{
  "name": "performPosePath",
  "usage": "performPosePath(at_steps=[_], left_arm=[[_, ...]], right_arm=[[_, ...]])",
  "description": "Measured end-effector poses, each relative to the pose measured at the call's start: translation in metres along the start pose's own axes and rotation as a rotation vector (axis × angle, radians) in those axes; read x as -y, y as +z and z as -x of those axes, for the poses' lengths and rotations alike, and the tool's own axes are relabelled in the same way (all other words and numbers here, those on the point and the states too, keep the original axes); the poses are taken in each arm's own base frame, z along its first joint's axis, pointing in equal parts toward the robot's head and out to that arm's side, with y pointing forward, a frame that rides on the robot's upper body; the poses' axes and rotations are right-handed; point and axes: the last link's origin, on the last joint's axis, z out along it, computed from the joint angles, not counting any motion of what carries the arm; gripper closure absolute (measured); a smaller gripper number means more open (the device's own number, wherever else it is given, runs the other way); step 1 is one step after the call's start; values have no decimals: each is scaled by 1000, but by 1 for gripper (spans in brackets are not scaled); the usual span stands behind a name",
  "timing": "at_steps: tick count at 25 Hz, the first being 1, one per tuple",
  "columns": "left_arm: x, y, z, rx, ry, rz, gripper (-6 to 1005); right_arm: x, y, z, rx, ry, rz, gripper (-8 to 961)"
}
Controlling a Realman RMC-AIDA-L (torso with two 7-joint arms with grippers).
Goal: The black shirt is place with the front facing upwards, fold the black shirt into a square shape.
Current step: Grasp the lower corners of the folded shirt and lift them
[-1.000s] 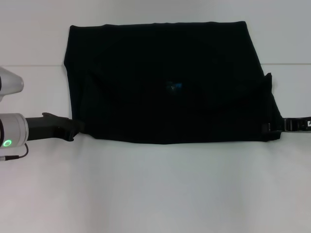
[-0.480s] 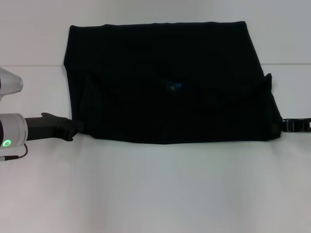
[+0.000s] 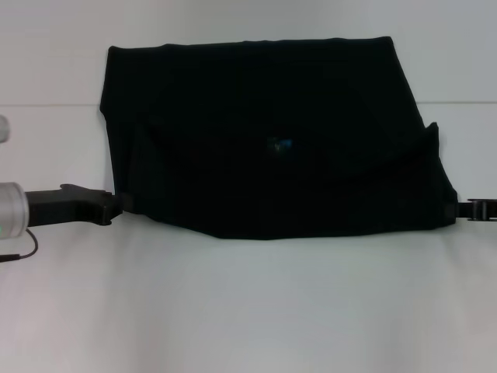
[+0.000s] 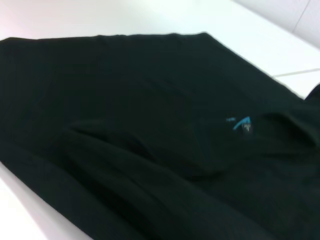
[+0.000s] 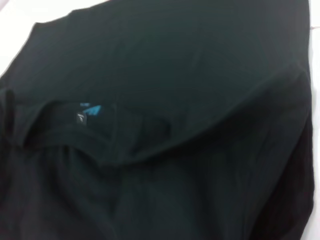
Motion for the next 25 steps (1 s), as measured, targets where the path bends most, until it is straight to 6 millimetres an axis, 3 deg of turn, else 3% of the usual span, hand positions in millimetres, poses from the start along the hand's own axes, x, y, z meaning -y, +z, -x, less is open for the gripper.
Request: performPosePath(at_steps=[8, 12, 18, 25], left_arm=[[-4, -28, 16, -36, -119, 103, 995], [-6, -36, 27, -36, -152, 128, 995], [-18, -45, 40, -12, -173, 219, 995], [-33, -56, 53, 33, -186, 329, 994]], right_arm=[[6, -42, -32, 52, 40, 77, 949], [4, -54, -46, 69, 53, 107, 949], [4, -78, -82, 108, 80, 173, 949], [5, -91, -110, 109, 110, 195, 950]])
